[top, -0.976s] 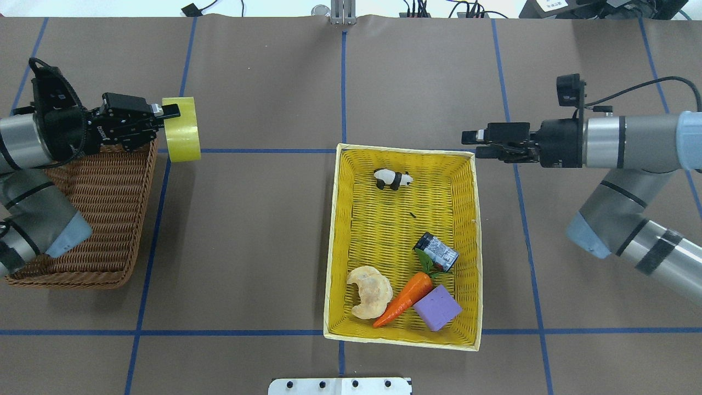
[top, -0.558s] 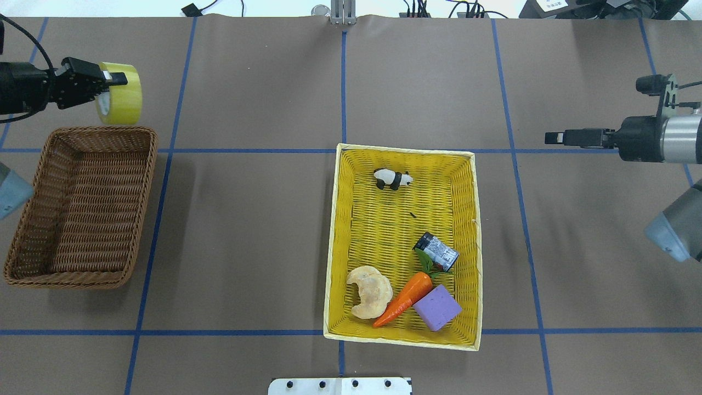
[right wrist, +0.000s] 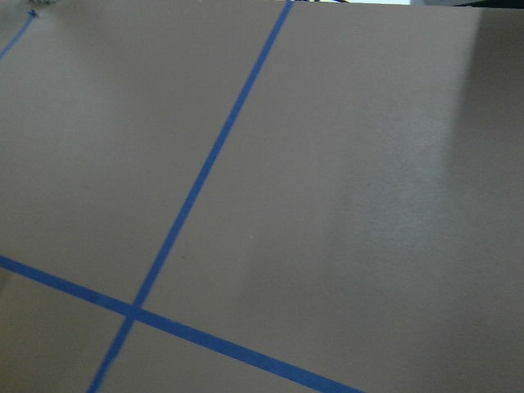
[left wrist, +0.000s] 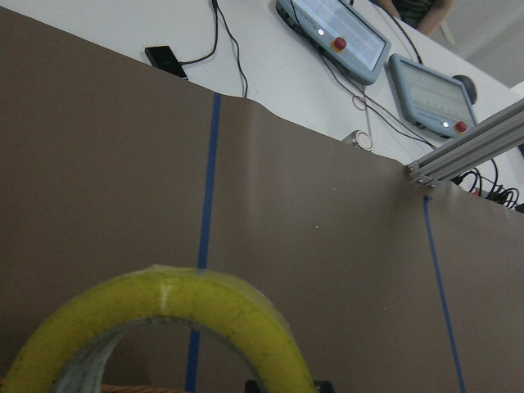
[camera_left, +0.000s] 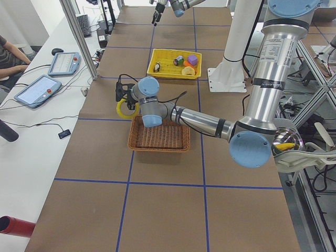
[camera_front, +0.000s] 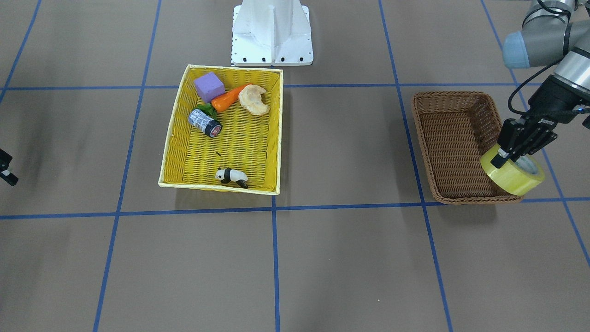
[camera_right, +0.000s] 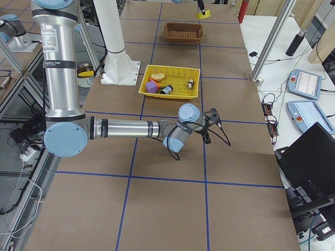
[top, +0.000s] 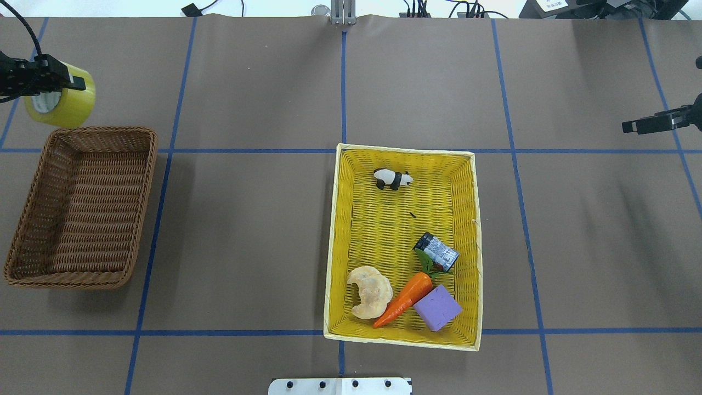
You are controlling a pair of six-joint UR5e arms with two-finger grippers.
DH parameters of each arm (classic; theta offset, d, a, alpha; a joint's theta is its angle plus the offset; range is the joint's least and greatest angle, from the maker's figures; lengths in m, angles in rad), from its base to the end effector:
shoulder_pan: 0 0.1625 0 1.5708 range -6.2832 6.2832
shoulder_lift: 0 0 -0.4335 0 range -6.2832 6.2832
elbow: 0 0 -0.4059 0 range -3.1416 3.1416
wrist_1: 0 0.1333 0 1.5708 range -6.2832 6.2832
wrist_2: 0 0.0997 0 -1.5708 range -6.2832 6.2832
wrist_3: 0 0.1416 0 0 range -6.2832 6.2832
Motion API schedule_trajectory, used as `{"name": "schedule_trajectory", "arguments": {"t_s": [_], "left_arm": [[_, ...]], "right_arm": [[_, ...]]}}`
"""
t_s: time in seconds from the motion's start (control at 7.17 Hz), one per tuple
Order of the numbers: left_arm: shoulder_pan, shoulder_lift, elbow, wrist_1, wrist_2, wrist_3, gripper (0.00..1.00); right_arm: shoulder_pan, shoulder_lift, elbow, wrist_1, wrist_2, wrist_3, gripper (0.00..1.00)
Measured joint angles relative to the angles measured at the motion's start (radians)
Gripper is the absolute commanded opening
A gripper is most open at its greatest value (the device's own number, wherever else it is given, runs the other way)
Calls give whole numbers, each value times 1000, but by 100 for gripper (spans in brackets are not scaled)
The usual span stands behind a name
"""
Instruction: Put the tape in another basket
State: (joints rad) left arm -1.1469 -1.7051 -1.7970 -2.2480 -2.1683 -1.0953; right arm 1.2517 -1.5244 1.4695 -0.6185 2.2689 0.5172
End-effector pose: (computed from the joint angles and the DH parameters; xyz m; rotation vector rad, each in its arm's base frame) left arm 0.1935 -0.5592 0.4225 0.3555 1.0850 -0.2875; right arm -0.1394 -0.5567 0.6075 0.5197 -0.9394 -0.1343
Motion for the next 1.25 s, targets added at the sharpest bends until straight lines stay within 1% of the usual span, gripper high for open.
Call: {"name": "schedule_trajectory", "arguments": {"t_s": [0.14,0.28,0.56,0.7,0.84,0.98,1.25], "left_arm": [[22,11,-25,122,1,62,0],[68,27,-31,200,3,90,0],[160,32,1,280,6,105,0],[185,31,24,294,6,113,0],[196,31,41,298,6,120,0],[200,31,53,298,5,123,0],[210,31,70,294,5,123,0]], "right_arm": [[38,2,2,-108,17,-117,100],[61,2,11,-214,27,-207,100],[80,2,60,-438,65,-318,100],[82,1,106,-548,82,-350,100],[81,0,148,-626,88,-366,100],[79,0,170,-664,89,-372,100],[73,-2,182,-685,86,-374,100]]}}
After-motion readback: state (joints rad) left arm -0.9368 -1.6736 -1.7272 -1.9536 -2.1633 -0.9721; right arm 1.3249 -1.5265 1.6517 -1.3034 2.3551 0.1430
